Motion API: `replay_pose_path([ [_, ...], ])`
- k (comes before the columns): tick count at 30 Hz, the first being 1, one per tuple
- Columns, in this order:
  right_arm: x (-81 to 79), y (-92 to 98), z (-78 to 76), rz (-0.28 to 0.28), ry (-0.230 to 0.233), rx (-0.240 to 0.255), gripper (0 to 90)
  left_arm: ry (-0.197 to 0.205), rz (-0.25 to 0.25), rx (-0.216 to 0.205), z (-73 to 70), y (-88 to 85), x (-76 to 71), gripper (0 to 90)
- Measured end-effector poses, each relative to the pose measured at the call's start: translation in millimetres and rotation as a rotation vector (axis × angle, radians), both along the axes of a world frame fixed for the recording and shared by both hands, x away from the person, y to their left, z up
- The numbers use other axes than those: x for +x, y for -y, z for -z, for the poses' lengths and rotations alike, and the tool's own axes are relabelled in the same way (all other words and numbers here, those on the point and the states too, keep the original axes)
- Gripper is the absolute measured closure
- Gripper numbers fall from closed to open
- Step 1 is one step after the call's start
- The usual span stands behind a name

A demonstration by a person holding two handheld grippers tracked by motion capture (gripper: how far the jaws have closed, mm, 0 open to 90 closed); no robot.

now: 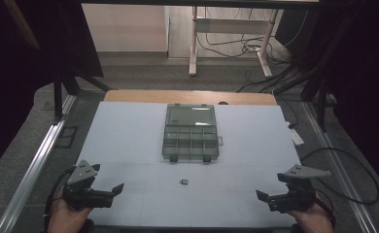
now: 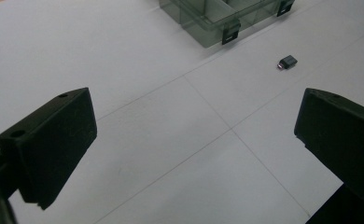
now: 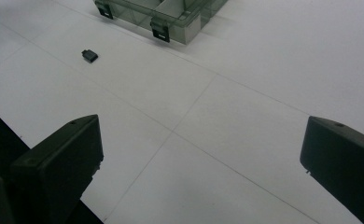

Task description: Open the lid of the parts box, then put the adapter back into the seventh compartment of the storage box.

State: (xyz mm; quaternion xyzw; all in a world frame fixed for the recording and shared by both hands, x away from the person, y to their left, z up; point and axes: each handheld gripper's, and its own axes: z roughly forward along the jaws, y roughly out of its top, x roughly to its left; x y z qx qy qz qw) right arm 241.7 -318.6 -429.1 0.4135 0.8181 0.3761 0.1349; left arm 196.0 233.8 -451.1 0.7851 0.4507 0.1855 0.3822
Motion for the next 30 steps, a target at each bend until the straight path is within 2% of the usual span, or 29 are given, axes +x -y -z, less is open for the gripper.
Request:
replay_pose_path([
  [9,-0.6,0.1,0.0,0.000,-0.006,-0.013,0.0,-0.016,0.002,-0.005,0.2,-1.1,-0.7,0.0],
  [14,0.0,-1.8,0.2,-0.016,-0.012,-0.018,0.0,-0.022,0.009,-0.032,0.7,-3.4,0.1,0.0],
  [18,0.2,-2.7,0.2,-0.024,-0.008,-0.032,0.0,-0.025,0.020,-0.023,0.9,-2.4,0.5,0.0],
  [23,1.7,-3.5,-0.8,-0.024,-0.001,-0.020,0.0,-0.029,0.012,-0.034,0.7,-3.7,1.1,0.0],
  [30,5.1,-8.3,-0.9,-0.047,0.010,-0.021,0.0,-0.035,0.022,-0.024,0.4,-1.7,1.1,0.0],
])
